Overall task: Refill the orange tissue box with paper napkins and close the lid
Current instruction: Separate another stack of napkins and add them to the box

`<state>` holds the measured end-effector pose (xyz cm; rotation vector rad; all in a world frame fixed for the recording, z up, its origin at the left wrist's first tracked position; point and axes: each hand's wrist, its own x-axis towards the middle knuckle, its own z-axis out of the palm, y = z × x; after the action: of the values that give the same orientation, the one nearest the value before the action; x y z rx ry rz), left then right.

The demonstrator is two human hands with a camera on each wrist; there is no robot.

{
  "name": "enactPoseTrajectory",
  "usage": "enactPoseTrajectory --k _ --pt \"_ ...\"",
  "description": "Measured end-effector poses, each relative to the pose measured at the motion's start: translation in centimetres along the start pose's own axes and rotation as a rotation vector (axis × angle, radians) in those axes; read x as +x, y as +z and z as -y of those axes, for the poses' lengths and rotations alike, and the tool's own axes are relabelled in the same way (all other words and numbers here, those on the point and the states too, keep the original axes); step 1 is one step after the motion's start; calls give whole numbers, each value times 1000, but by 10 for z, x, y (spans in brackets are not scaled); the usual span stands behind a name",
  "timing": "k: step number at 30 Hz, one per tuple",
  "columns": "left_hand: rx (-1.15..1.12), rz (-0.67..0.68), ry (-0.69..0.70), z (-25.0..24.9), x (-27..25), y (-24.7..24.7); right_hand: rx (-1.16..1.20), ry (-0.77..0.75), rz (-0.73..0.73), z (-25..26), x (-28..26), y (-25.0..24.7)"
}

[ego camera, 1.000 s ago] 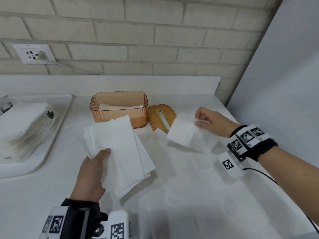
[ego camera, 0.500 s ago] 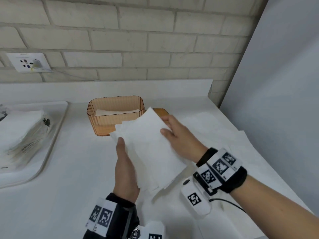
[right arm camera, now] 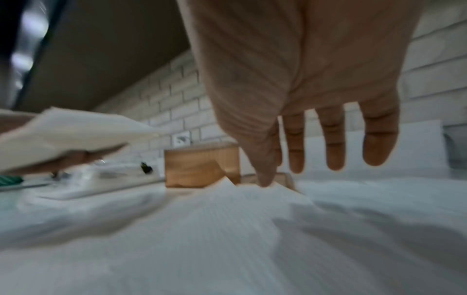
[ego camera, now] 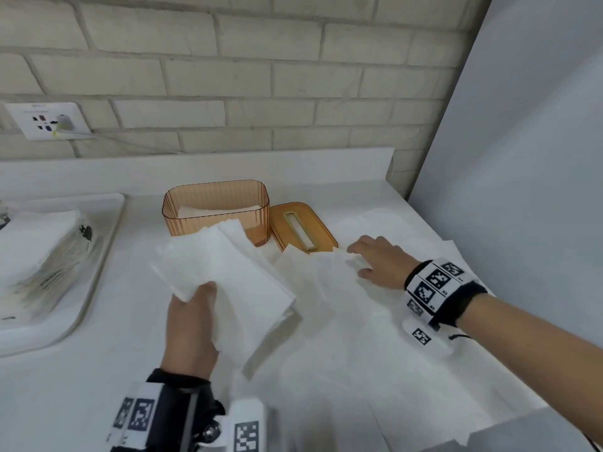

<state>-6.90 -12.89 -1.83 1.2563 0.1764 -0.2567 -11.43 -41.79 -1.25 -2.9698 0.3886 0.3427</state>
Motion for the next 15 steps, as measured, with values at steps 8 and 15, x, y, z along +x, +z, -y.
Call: enactPoseTrajectory --k 8,15 --pt "-13 -15 -24 -12 -4 -23 -52 -1 146 -7 20 13" --pt "-24 -28 -34 -10 -8 -32 336 -113 -136 -20 18 -40"
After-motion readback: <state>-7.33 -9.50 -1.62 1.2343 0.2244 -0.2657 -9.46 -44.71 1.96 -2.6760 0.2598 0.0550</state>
